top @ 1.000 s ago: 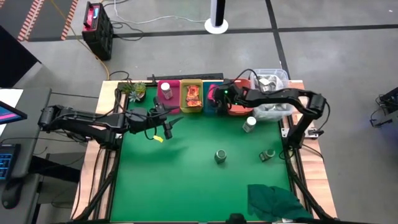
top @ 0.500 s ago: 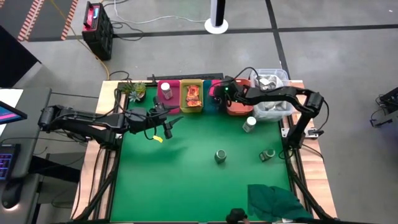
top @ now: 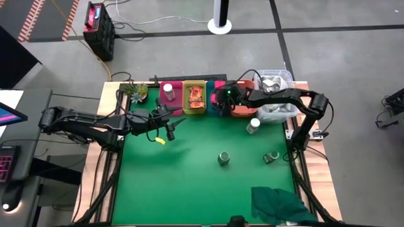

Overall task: Sort spices by type
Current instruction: Put the red seasoning can into the blue bin

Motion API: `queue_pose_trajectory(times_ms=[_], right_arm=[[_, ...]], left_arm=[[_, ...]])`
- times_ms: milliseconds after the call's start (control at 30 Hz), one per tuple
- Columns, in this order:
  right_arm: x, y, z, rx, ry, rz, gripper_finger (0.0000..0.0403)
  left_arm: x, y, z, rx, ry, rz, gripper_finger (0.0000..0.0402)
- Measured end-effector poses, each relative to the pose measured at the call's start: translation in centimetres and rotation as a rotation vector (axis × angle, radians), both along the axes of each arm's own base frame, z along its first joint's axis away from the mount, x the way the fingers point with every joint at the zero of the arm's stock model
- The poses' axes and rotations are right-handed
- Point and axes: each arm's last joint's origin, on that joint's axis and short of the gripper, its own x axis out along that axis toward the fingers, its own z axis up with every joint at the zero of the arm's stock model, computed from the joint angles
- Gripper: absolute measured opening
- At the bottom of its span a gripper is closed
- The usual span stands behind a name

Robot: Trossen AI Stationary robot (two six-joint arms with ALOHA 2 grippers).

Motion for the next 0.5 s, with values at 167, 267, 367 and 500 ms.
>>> queue_pose_trajectory(times_ms=[167,267,367,500], right_arm=[[-0.1,0.2,-0.2,0.07,-0.008,0.001,0.0292],[-0.2,0.2,-0.3,0.089,0.003,-0.01,0.0321],[-0.3,0.3,0.7,0.105,0.039,-0.015,0.0343],[-0.5,1.1,4.1,0.09,0.018,-0.013,0.0357]], left_arm=[[0.0,0.0,0.0,-0.006,-0.001,0.001,0.0208],[0.0,0.0,-0.1,-0.006,0.003,0.0,0.0208],[0.0,0.0,-0.1,-0.006,0.011,0.0,0.0208],[0.0,0.0,-0.1,-0.007,0.012,0.0,0.0208]])
